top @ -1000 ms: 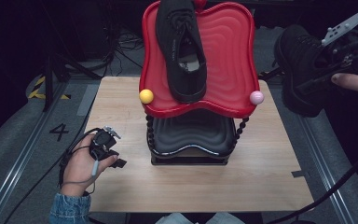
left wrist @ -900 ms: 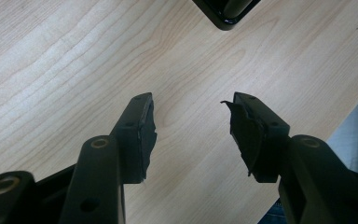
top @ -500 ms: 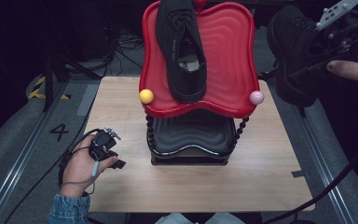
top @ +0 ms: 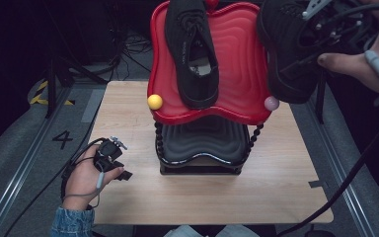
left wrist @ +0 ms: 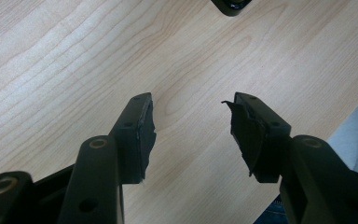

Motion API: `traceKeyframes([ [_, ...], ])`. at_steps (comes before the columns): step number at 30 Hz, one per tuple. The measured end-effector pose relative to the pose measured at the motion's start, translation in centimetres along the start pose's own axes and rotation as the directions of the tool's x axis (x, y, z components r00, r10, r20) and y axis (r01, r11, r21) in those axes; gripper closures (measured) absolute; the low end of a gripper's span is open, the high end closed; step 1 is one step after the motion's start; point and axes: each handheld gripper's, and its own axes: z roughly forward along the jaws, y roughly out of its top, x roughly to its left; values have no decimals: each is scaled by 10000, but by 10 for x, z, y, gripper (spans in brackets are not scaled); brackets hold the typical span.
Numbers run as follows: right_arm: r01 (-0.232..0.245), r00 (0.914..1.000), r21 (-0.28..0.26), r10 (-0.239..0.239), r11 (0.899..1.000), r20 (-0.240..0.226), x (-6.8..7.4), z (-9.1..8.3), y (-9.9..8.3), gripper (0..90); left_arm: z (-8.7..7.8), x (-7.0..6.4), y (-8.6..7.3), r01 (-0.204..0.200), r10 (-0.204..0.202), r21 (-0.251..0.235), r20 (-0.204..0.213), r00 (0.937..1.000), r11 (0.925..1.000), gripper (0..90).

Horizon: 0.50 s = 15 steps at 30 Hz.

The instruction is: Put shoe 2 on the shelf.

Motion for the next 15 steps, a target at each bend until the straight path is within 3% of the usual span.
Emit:
traceKeyframes([
  [5, 440, 9990, -12, -440, 9990, 33, 10, 7, 20, 871, 2, 0, 0, -35, 35, 55, 32, 10000, 10000, 495],
  [15, 869, 9962, -159, -869, 9961, -10, 22, 22, 43, 871, 1, 1, -2, -18, 17, 52, 65, 10000, 10000, 489],
])
